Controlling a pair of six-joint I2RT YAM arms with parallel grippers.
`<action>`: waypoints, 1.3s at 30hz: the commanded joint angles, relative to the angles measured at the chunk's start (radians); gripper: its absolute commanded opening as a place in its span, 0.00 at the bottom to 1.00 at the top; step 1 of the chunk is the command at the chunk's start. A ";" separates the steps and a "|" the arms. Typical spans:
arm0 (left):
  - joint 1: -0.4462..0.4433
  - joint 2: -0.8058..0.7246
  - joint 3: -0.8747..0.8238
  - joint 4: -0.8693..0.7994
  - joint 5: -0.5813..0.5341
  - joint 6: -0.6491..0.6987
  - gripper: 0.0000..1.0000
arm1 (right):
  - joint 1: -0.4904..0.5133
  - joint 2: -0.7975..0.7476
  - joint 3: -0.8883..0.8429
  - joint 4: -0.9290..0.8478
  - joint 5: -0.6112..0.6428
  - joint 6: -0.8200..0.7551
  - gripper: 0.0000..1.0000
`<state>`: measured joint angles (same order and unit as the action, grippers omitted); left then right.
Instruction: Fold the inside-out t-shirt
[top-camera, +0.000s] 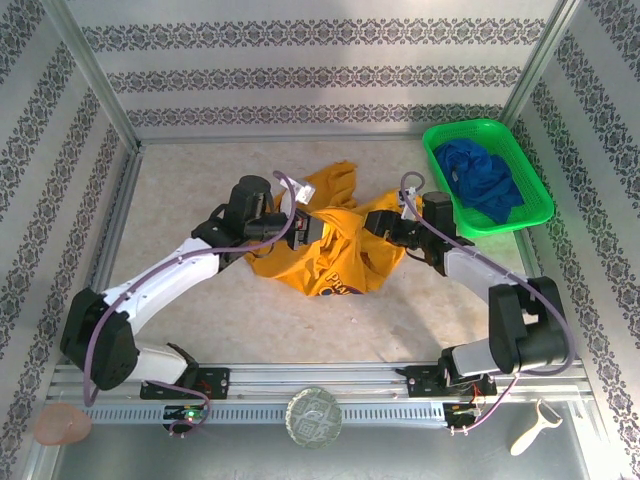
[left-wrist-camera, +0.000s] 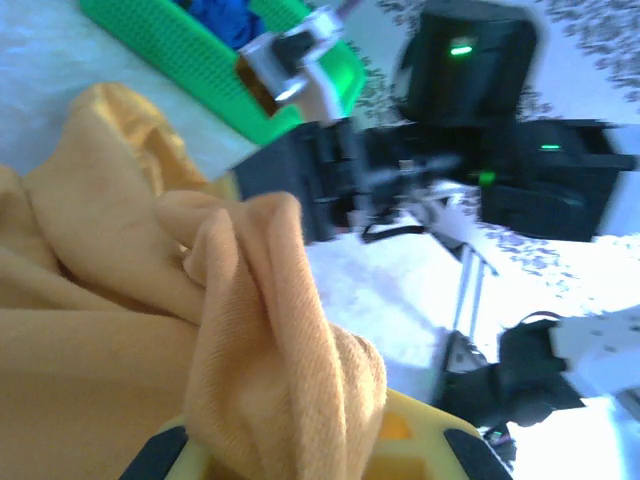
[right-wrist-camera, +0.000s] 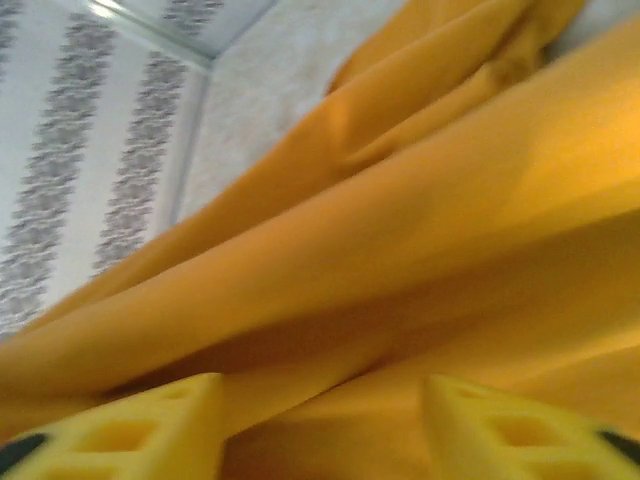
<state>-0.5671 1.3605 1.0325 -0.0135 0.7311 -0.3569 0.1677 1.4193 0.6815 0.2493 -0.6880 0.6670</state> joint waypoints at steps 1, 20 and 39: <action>0.006 -0.026 -0.033 0.050 0.098 -0.100 0.00 | 0.021 -0.070 0.046 -0.050 0.123 -0.001 0.68; 0.039 0.018 -0.012 0.125 -0.046 -0.431 0.00 | 0.656 -0.453 -0.008 -0.413 0.921 0.021 0.89; 0.217 0.073 -0.139 0.446 0.002 -0.762 0.00 | 0.341 -0.257 0.017 -0.014 0.094 -0.118 0.00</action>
<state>-0.4091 1.3972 0.9062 0.3161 0.7185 -1.0435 0.5369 1.2484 0.7128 0.1196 -0.2558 0.6140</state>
